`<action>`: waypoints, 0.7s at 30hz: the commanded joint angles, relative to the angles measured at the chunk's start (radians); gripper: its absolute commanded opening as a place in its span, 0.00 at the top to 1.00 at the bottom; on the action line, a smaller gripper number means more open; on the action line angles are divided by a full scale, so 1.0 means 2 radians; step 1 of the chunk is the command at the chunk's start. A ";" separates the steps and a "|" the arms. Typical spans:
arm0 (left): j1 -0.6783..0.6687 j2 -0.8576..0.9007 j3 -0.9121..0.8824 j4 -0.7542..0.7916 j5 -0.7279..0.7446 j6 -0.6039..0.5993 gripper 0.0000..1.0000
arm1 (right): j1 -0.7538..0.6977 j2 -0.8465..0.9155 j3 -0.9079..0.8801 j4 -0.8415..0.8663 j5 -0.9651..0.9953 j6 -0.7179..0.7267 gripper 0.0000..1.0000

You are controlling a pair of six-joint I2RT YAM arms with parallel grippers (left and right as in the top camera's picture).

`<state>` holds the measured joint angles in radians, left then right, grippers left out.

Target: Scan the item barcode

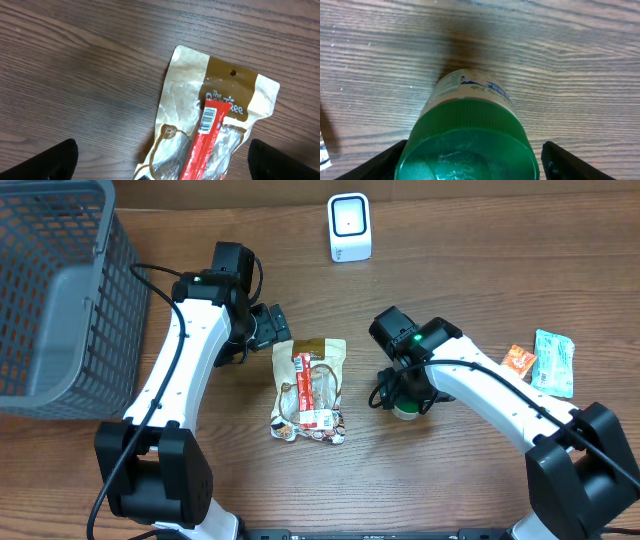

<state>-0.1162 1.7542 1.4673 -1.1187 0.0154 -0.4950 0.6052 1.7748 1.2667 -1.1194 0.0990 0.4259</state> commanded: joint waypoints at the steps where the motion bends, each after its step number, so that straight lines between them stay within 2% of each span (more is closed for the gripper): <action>1: -0.001 -0.011 0.010 0.000 0.002 -0.003 0.00 | -0.008 0.002 -0.003 0.000 0.018 0.014 0.17; 16: -0.001 -0.011 0.010 0.000 0.002 -0.003 0.00 | -0.008 0.002 -0.010 0.003 0.006 0.009 0.17; 21: -0.001 -0.011 0.010 0.000 0.002 -0.003 0.00 | -0.008 0.002 -0.035 0.031 0.006 0.009 0.17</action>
<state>-0.1162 1.7542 1.4673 -1.1187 0.0158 -0.4953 0.5953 1.7748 1.2274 -1.0782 0.1081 0.4416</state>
